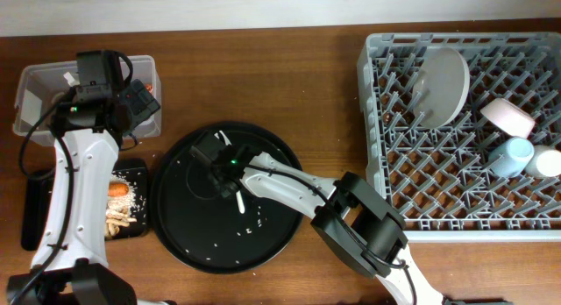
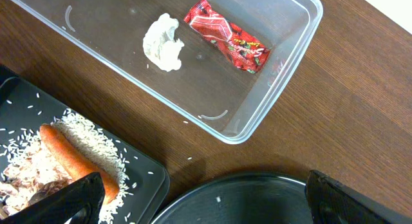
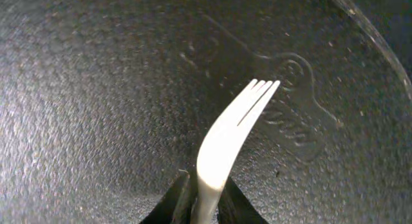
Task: Sort waste into correct bins and load items into the dishwasher rack
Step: 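Lift the fork and carry it with the right gripper to the rack, then lower the fork into the rack's front edge and release it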
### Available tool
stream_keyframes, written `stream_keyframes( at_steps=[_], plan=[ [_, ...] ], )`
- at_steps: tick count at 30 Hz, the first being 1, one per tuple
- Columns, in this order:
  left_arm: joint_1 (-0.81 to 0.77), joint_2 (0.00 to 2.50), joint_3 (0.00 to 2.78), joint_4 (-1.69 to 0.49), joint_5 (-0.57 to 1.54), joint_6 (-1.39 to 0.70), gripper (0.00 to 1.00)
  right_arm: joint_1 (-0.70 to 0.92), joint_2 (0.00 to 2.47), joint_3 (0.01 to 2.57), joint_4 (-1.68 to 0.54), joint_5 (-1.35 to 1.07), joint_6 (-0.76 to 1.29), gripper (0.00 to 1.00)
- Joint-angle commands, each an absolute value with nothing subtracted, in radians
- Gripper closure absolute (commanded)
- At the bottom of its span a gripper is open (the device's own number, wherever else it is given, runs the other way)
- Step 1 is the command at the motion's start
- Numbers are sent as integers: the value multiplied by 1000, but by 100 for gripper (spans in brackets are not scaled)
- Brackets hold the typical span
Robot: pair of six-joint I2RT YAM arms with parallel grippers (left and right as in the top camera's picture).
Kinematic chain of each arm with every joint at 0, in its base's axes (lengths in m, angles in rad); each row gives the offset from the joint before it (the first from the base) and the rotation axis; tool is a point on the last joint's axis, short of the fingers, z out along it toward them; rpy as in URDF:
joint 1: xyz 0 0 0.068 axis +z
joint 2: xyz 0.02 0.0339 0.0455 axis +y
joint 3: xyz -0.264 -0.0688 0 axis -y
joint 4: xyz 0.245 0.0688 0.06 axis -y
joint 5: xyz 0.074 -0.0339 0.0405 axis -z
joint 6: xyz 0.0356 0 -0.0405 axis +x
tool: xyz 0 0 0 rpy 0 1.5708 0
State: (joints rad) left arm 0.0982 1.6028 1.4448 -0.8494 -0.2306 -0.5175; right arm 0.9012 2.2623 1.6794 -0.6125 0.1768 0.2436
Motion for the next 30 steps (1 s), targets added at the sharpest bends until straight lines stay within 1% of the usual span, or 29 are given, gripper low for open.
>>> stream_keyframes(
  at_steps=[1, 2, 4, 8, 11, 13, 15, 16, 17, 18, 19, 21, 24, 27, 30],
  plan=[
    [101, 1606, 1447, -850, -224, -523, 1, 901, 2288, 1688, -640, 193, 245, 86],
    [101, 1606, 1448, -850, -224, -523, 1, 900, 2280, 1689, -644, 193, 245, 88],
    [101, 1606, 1447, -850, -224, -523, 1, 881, 2242, 1690, -667, 192, 245, 96],
    [101, 1606, 1447, -850, -224, -523, 1, 771, 2085, 1690, -749, 187, 290, 96],
    [101, 1606, 1447, -850, -224, -523, 1, 636, 1885, 1690, -828, 95, 289, 96],
    [101, 1606, 1447, -850, -224, -523, 1, 502, 1726, 1690, -913, 78, 234, 96],
    [101, 1606, 1448, -850, -224, -523, 1, 387, 1638, 1690, -976, 78, 168, 96],
    [101, 1606, 1447, -850, -224, -523, 1, 283, 1592, 1690, -1023, 77, 135, 96],
    [101, 1606, 1447, -850, -224, -523, 1, 228, 1582, 1690, -1044, 58, 109, 96],
    [101, 1606, 1447, -850, -224, -523, 1, 141, 1592, 1687, -1057, -48, 31, 96],
    [101, 1606, 1447, -850, -224, -523, 1, 90, 1622, 1687, -1055, -110, -15, 96],
    [101, 1606, 1447, -850, -224, -523, 1, 49, 1706, 1687, -1011, -101, -23, 96],
    [101, 1606, 1448, -850, -224, -523, 1, 39, 1884, 1687, -929, -92, -48, 96],
    [101, 1606, 1447, -850, -224, -523, 1, 38, 2016, 1687, -908, -67, -48, 96],
    [101, 1606, 1448, -850, -224, -523, 1, 38, 2064, 1687, -907, -16, -49, 96]
  ],
)
